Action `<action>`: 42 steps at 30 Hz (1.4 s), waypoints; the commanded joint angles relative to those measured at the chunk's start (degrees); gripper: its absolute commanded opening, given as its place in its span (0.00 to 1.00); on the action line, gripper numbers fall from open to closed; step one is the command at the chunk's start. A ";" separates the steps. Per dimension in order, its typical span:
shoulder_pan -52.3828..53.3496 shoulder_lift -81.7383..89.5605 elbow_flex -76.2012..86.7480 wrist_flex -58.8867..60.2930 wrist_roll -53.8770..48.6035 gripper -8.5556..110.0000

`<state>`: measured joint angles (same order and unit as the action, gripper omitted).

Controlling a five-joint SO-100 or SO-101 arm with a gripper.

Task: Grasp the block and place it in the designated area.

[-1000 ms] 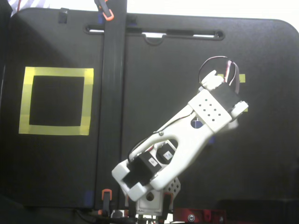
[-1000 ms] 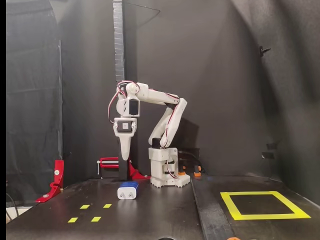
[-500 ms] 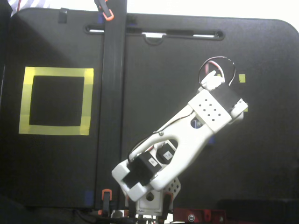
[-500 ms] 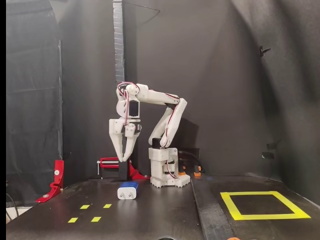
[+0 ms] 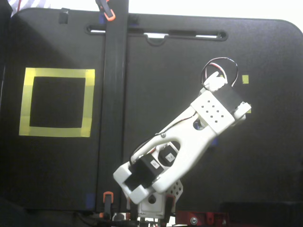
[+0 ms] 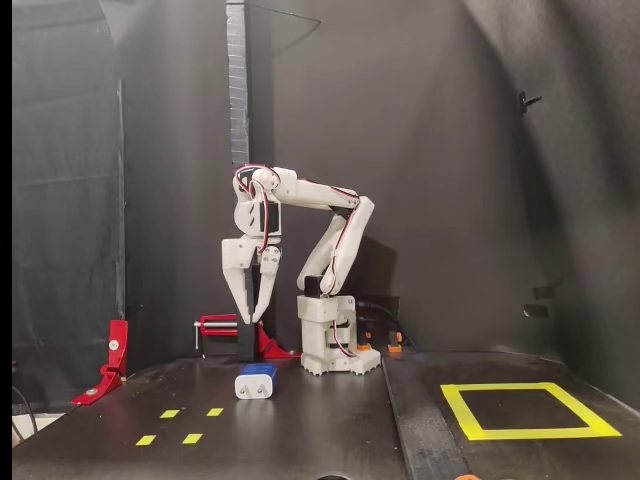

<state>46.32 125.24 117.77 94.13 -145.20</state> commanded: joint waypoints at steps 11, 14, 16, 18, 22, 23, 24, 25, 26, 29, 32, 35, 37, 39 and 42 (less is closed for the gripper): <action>0.70 1.41 -0.18 -3.16 0.09 0.30; 1.14 1.41 -0.18 -3.78 -0.09 0.35; 1.41 1.49 -0.18 -4.04 -0.26 0.36; 1.85 1.58 -0.18 -4.04 -0.35 0.40; 2.20 1.85 -0.18 -4.13 -0.44 0.42; 2.37 1.85 -0.09 -4.13 -0.44 0.42; 2.55 1.85 0.00 -4.13 -0.44 0.42; 2.90 1.85 0.09 -4.04 -0.44 0.42; 3.16 1.85 0.26 -4.04 -0.44 0.42; 3.69 1.76 1.05 -4.48 -0.44 0.42; 4.31 1.76 2.81 -5.98 -0.35 0.42; 4.39 1.76 5.80 -9.23 -0.26 0.42; 4.66 1.76 8.09 -11.95 -0.18 0.42; 5.01 1.76 10.20 -14.50 -0.26 0.42; 5.54 1.76 13.10 -18.28 -0.35 0.42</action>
<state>51.42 125.86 130.17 77.70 -145.20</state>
